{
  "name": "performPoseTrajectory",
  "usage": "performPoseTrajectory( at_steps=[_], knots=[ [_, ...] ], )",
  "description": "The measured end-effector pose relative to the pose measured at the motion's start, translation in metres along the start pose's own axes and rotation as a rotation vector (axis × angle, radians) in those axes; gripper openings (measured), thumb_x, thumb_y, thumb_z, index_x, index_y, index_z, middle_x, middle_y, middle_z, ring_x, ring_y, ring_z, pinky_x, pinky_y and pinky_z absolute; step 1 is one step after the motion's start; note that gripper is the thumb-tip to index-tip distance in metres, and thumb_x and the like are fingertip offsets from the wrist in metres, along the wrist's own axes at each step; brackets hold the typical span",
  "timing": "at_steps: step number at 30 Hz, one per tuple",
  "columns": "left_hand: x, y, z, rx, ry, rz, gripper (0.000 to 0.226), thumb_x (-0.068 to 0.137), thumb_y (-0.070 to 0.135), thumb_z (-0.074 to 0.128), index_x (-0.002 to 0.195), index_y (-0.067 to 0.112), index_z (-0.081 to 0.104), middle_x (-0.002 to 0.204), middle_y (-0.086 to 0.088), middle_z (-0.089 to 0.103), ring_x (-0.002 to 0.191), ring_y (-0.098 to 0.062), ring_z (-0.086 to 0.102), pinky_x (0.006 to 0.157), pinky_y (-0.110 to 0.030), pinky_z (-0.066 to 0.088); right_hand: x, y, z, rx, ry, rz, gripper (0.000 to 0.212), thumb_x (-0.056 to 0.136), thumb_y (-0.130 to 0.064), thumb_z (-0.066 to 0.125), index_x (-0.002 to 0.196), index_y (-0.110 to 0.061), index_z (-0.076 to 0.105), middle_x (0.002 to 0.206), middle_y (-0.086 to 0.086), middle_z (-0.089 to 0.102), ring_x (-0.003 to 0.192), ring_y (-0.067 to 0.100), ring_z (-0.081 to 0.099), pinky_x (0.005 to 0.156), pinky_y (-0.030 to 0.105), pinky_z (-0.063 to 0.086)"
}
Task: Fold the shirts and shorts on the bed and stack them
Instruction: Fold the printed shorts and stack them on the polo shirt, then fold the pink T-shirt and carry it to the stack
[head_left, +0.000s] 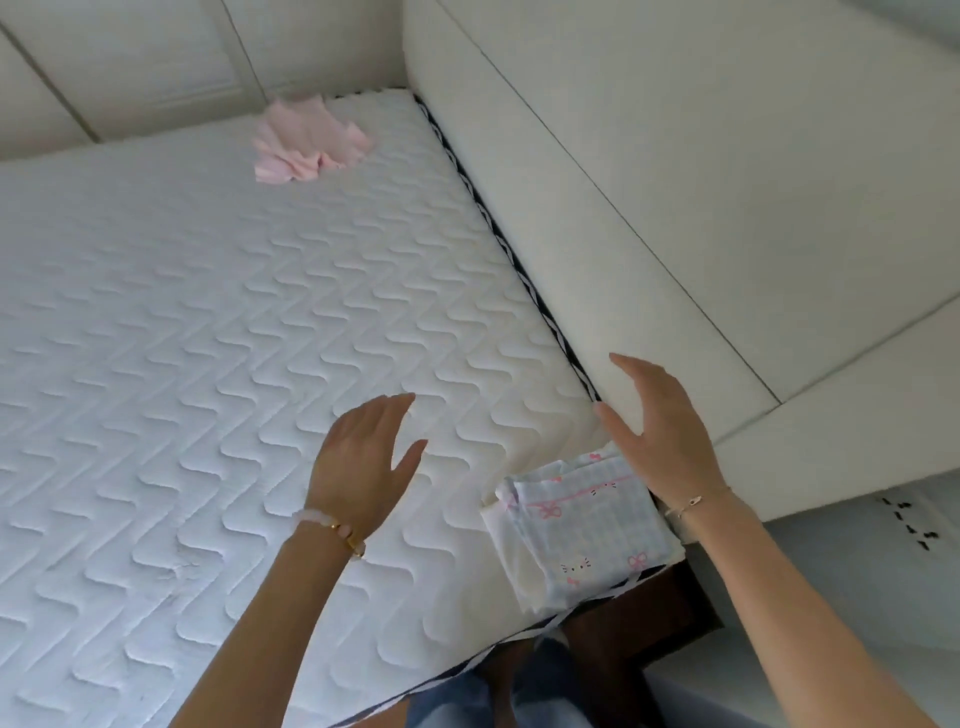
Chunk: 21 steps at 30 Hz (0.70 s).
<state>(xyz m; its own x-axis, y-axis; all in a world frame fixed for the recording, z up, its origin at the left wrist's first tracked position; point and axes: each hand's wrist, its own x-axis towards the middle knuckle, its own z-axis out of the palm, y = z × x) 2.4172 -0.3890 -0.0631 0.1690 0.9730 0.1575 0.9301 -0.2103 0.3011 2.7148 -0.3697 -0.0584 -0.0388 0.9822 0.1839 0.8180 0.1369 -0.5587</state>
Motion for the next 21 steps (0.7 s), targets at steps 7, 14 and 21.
performPoseTrajectory(
  at_steps=[7,14,21],
  knots=[
    [-0.021,-0.028,-0.101,0.198,0.264,-0.023,0.051,0.088,0.041,0.042,0.124,0.008,0.057,0.115,-0.008,0.065,0.111,-0.028,0.06,0.096,-0.042,0.045,0.027,-0.111,-0.005,0.065,0.058,-0.324,0.057,0.086,-0.045,0.04,0.132,-0.012,0.049,0.128,0.004,0.055,0.117,0.01,0.041,0.097,0.005,0.022],
    [-0.08,-0.055,-0.167,0.354,0.373,-0.295,0.054,0.089,0.044,0.038,0.128,0.01,0.053,0.123,-0.007,0.062,0.118,-0.028,0.056,0.099,-0.046,0.044,0.046,-0.217,0.024,0.199,-0.046,-0.651,0.056,0.087,-0.044,0.04,0.133,-0.013,0.048,0.131,0.003,0.053,0.12,0.014,0.044,0.101,0.008,0.024],
    [-0.179,-0.057,-0.19,0.504,0.452,-0.689,0.055,0.088,0.046,0.037,0.125,0.011,0.057,0.122,-0.004,0.063,0.118,-0.025,0.057,0.099,-0.046,0.045,0.03,-0.297,0.061,0.278,-0.243,-0.974,0.055,0.086,-0.042,0.041,0.132,-0.012,0.049,0.132,0.005,0.054,0.123,0.012,0.04,0.103,0.016,0.026]
  ],
)
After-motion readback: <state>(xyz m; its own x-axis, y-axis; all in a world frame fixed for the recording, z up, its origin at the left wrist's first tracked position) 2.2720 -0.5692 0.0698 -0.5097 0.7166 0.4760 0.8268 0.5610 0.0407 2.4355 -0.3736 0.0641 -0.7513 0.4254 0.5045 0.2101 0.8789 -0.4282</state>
